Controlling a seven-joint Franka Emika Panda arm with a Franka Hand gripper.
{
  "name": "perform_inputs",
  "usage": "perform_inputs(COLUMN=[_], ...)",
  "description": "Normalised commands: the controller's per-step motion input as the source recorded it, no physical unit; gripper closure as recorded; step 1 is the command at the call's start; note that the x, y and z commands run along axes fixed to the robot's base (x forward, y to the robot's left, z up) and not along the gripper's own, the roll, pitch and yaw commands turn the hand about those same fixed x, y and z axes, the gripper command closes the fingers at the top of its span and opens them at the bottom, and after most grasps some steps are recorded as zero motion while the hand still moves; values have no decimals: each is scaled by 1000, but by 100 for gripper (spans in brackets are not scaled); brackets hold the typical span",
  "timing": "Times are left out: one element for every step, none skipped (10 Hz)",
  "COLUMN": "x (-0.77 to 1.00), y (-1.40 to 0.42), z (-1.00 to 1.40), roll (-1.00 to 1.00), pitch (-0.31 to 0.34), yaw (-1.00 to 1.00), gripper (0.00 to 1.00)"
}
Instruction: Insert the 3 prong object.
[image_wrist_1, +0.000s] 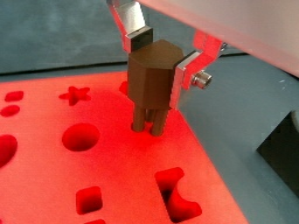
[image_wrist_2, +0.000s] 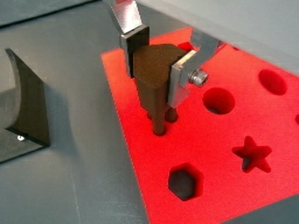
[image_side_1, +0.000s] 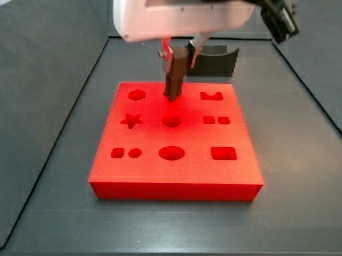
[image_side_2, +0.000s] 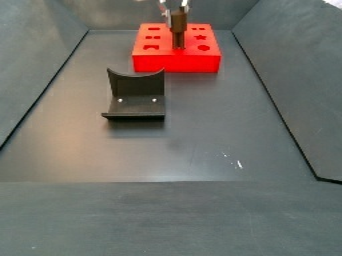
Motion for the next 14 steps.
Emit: perform_inputs(x=[0, 0, 0, -26, -14, 0, 0, 0, 0, 0, 0, 0, 0, -49], y=[0, -17, -60, 0, 0, 0, 0, 0, -26, -43, -40, -31, -9, 0], z=[-303, -380, -611, -880, -889, -900, -929, -1000, -1000, -1000, -1000, -1000, -1000, -1000], roll=[124, 93, 0, -144, -130, -96, -87, -61, -37, -4, -4, -13, -24, -71], pitch=[0, 0, 34, 0, 0, 0, 0, 0, 0, 0, -17, -56, -47, 0], yaw=[37, 17, 0, 0, 0, 0, 0, 0, 0, 0, 0, 0, 0, 0], gripper=[100, 100, 100, 100, 100, 100, 100, 100, 100, 100, 100, 100, 100, 100])
